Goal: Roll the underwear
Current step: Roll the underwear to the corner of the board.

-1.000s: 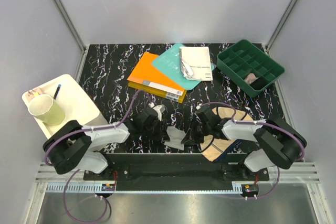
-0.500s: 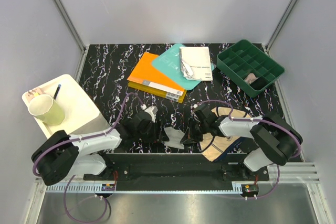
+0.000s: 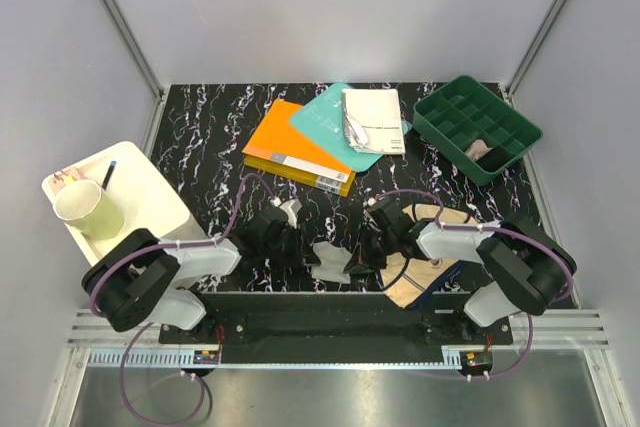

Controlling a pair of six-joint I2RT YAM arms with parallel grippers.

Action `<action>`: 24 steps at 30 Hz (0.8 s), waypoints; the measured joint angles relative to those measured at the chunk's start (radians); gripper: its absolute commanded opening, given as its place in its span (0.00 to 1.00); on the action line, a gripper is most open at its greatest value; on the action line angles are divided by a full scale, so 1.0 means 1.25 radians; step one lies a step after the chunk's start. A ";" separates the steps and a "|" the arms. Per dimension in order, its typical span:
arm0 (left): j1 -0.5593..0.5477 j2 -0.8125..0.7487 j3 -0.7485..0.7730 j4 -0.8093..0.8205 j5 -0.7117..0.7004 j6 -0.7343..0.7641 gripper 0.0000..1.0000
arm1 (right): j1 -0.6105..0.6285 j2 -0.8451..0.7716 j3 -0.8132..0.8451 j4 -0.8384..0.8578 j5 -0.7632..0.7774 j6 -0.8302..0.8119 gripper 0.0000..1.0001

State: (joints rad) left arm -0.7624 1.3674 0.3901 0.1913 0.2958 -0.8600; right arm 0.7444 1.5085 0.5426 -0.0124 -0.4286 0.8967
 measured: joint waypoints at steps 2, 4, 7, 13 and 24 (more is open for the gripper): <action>0.009 0.011 -0.002 0.015 0.016 -0.006 0.03 | 0.000 0.000 0.009 -0.015 0.002 -0.007 0.19; 0.014 0.018 -0.003 0.023 0.031 -0.003 0.00 | 0.000 -0.001 0.022 -0.038 0.008 -0.020 0.36; 0.020 0.029 0.003 0.024 0.044 0.005 0.00 | 0.000 -0.008 0.054 -0.097 0.026 -0.052 0.52; 0.021 0.061 0.045 -0.009 0.070 0.049 0.00 | 0.004 -0.070 0.172 -0.228 0.076 -0.186 0.62; 0.031 0.098 0.102 -0.076 0.103 0.108 0.00 | 0.216 -0.084 0.270 -0.261 0.188 -0.437 0.63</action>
State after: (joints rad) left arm -0.7242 1.4899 0.5179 0.0959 0.4240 -0.7250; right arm 1.0145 1.4036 0.8806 -0.3382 -0.1940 0.3500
